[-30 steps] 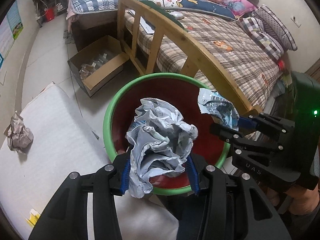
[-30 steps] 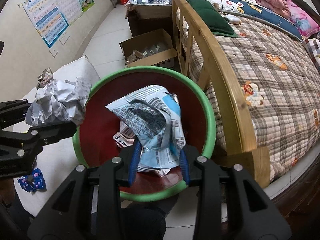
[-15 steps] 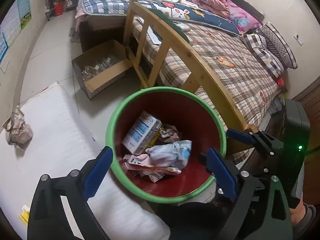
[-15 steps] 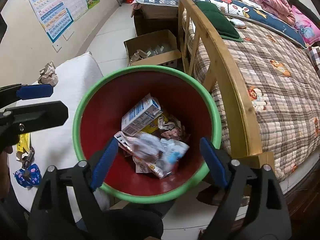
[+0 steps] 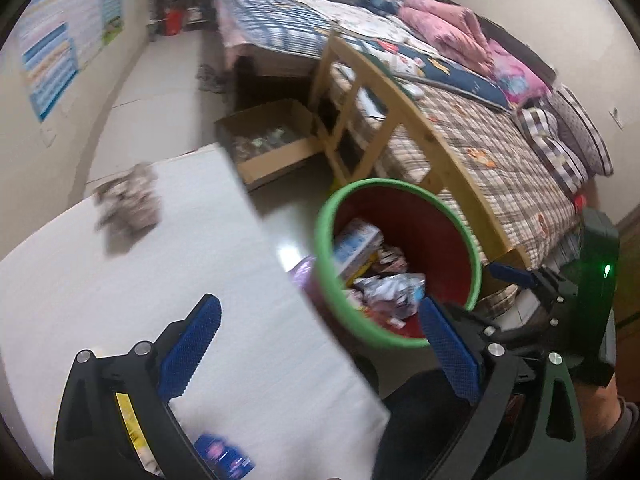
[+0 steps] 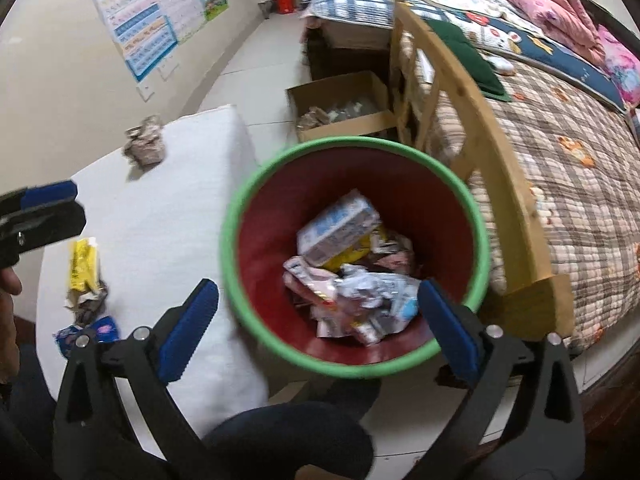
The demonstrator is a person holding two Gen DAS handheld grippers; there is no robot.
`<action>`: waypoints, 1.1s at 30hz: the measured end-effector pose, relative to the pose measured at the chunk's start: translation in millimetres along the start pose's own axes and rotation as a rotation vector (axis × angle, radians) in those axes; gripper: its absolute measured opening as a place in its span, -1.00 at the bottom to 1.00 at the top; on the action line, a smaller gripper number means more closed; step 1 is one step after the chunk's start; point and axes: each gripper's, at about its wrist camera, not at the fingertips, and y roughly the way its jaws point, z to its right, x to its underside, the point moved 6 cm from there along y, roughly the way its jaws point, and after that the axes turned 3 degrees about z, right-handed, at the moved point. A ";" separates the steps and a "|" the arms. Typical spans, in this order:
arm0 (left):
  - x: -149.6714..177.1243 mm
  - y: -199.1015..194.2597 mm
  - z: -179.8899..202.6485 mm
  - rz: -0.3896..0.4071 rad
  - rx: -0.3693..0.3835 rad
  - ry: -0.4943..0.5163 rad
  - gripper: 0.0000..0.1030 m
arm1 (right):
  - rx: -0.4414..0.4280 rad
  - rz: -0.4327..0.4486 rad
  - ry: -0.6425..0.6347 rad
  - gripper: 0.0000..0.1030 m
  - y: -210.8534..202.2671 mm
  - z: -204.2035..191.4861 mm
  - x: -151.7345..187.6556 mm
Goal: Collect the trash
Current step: 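Move both tools back over the table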
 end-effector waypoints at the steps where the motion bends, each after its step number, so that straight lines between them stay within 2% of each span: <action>1: 6.0 -6.4 -8.8 0.003 -0.012 -0.010 0.84 | -0.007 0.002 -0.009 0.91 -0.8 -6.7 0.1; 10: 70.0 -61.6 -109.9 0.009 -0.115 -0.181 0.84 | -0.088 -0.009 -0.119 0.91 2.5 -93.7 3.4; 16: 92.1 -71.0 -156.2 -0.009 -0.147 -0.274 0.84 | -0.113 -0.016 -0.171 0.91 8.3 -134.2 2.7; 23: 104.5 -44.3 -181.5 -0.050 -0.142 -0.390 0.84 | -0.098 -0.020 -0.210 0.91 13.5 -155.5 -5.1; 30: 111.1 8.7 -196.8 -0.115 -0.154 -0.547 0.80 | -0.071 -0.033 -0.227 0.91 18.3 -154.6 -10.7; 31: 113.1 16.3 -198.7 -0.128 -0.157 -0.560 0.78 | -0.068 -0.034 -0.228 0.91 19.1 -153.7 -11.7; 33: 115.8 25.6 -200.3 -0.143 -0.156 -0.585 0.58 | -0.064 -0.037 -0.228 0.91 22.0 -151.6 -15.1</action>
